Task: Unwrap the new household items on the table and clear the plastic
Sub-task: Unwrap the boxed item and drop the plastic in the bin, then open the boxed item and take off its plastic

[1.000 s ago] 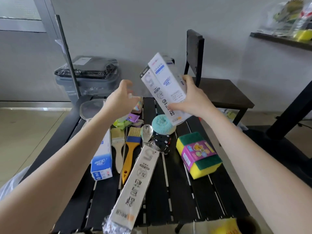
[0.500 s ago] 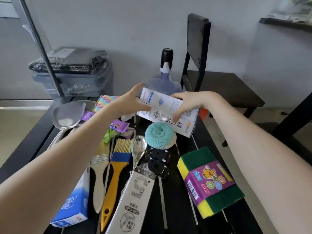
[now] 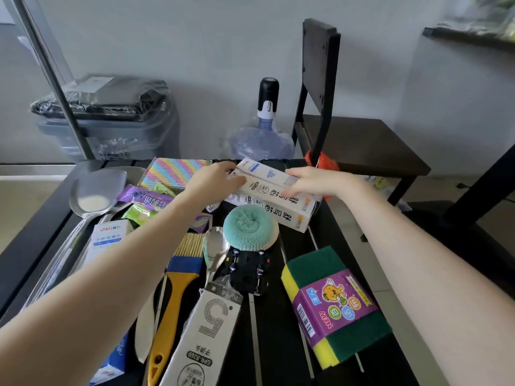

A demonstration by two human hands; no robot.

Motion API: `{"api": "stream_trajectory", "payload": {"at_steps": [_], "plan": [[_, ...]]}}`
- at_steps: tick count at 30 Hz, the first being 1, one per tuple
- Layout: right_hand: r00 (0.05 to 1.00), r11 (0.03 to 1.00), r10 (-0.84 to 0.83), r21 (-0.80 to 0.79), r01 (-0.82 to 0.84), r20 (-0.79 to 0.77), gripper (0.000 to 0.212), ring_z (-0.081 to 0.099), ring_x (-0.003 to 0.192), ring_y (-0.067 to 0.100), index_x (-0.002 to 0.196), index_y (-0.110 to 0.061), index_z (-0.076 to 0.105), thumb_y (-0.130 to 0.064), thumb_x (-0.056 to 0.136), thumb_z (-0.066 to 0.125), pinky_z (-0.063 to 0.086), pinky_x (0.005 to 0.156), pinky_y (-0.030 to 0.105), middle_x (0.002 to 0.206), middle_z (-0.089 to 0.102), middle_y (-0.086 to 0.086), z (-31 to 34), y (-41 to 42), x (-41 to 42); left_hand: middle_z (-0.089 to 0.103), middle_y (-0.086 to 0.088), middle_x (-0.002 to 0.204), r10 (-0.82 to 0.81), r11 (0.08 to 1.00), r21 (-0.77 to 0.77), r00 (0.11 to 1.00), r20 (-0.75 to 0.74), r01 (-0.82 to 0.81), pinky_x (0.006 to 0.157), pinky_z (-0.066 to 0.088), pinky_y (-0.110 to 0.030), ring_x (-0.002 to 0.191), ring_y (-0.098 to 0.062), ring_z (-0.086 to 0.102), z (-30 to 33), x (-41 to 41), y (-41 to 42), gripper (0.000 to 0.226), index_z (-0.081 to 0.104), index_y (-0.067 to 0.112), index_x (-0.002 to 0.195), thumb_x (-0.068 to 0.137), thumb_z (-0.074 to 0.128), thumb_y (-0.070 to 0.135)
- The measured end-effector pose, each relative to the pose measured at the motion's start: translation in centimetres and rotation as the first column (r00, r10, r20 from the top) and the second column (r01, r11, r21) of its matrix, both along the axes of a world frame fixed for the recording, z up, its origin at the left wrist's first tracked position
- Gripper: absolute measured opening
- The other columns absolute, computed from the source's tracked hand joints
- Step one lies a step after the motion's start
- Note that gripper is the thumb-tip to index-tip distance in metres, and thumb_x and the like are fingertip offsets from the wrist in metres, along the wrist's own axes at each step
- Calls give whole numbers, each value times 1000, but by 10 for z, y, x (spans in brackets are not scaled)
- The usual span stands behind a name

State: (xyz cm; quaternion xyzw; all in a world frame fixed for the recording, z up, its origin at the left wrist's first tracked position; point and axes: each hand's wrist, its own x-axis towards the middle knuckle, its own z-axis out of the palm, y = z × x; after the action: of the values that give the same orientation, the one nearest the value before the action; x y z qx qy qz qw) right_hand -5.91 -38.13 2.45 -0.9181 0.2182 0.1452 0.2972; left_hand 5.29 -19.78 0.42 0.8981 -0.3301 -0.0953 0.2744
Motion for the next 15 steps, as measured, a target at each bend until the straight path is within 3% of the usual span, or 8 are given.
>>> {"api": "stream_trajectory", "payload": {"at_steps": [4, 8, 10, 13, 15], "plan": [[984, 993, -13, -112, 34, 180, 75, 41, 135, 22, 152, -26, 26, -38, 89, 64, 37, 101, 30, 157, 27, 2, 8, 13, -11, 56, -8, 125, 21, 996, -92, 1000, 7, -20, 68, 49, -30, 82, -20, 59, 13, -7, 9, 46, 49, 14, 132, 95, 50, 41], [920, 992, 25, -120, 24, 390, 59, 40, 135, 18, 146, -26, 39, -40, 92, 59, 35, 108, 36, 151, 36, 1, 39, 47, -21, 45, -14, 135, 86, 969, -218, 984, -155, -119, 93, 43, -35, 105, -26, 53, 46, -23, 25, 52, 52, 13, 128, 92, 50, 51], [891, 996, 59, -85, -23, 450, 57, 48, 126, 16, 143, -26, 43, -39, 91, 62, 40, 103, 33, 143, 44, -1, 56, 74, -27, 51, -21, 123, 56, 942, -301, 956, -287, -145, 91, 38, -35, 106, -26, 49, 64, -34, 38, 54, 58, 8, 118, 87, 44, 50], [851, 989, 146, -60, -134, 505, 62, 57, 105, 12, 143, -27, 40, -36, 88, 68, 43, 78, 17, 131, 49, -2, 77, 122, -36, 52, -13, 80, -91, 849, -497, 876, -473, -180, 74, 37, -29, 78, -22, 46, 87, -54, 71, 27, 55, 9, 87, 87, 39, 31], [800, 980, 197, -97, -172, 567, 60, 58, 91, 6, 140, -27, 43, -31, 87, 70, 40, 69, 8, 119, 54, -5, 88, 154, -43, 63, -2, 75, -205, 783, -605, 856, -474, -147, 68, 48, -22, 70, -16, 59, 98, -68, 99, 22, 61, 9, 92, 97, 39, 10]]}}
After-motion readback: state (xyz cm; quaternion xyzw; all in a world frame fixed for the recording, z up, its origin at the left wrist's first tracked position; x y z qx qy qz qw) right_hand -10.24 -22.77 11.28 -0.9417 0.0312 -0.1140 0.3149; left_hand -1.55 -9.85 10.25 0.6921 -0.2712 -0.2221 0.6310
